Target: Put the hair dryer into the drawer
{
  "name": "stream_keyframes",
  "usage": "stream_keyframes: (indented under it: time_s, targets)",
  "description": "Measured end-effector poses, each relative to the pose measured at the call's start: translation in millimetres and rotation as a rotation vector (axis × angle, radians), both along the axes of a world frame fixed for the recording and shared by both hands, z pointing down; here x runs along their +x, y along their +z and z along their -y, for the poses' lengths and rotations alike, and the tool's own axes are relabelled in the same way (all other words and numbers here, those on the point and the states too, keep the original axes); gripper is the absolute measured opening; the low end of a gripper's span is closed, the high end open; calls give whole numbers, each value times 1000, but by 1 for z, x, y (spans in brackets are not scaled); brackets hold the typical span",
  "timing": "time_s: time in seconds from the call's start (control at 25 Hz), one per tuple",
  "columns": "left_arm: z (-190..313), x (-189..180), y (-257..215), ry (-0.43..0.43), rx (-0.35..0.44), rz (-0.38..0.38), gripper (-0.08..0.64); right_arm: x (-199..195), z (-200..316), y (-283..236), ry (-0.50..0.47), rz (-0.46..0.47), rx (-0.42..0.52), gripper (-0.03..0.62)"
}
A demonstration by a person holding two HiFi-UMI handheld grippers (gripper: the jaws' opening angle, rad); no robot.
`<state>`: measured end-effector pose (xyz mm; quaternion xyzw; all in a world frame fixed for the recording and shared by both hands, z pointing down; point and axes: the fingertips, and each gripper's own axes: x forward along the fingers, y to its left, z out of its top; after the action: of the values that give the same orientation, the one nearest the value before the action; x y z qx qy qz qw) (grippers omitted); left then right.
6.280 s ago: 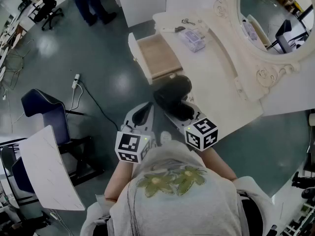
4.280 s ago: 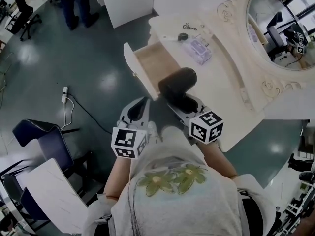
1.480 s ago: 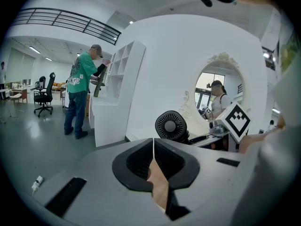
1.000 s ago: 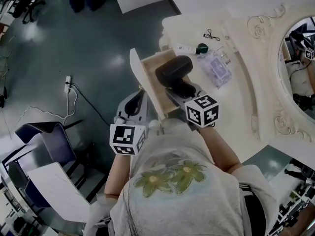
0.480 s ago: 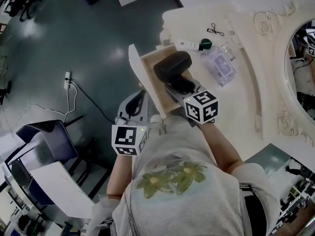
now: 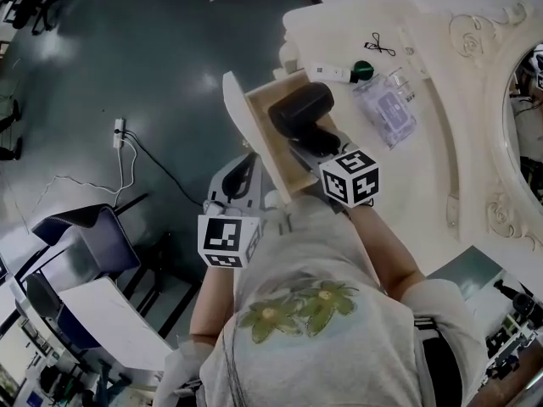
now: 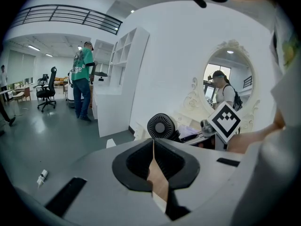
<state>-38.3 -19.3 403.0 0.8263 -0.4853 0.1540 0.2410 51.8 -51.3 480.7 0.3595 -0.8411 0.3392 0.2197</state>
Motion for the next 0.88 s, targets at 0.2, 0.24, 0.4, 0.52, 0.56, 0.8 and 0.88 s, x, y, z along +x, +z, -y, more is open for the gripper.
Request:
stream_keyframes:
  time_s: [0.2, 0.24, 0.4, 0.52, 0.56, 0.8, 0.88]
  targets:
    - [1, 0, 8, -5, -15, -1, 17, 0, 1, 10, 0, -1, -21, 229]
    - [2, 1, 9, -8, -18, -5, 17, 0, 1, 12, 1, -1, -25, 229]
    - [3, 2, 18, -17, -30, -10, 17, 0, 4, 19, 0, -10, -33, 229]
    - [3, 3, 25, -23, -43, -11, 17, 1, 5, 26, -3, -14, -41, 229]
    - [3, 3, 27, -25, -47, -13, 17, 1, 6, 29, -5, -16, -44, 229]
    - [0, 6, 36, -36, -67, -38, 14, 2, 8, 41, -16, -27, -57, 229]
    - [-2, 7, 39, -42, -74, -41, 14, 2, 7, 45, -22, -31, -62, 229]
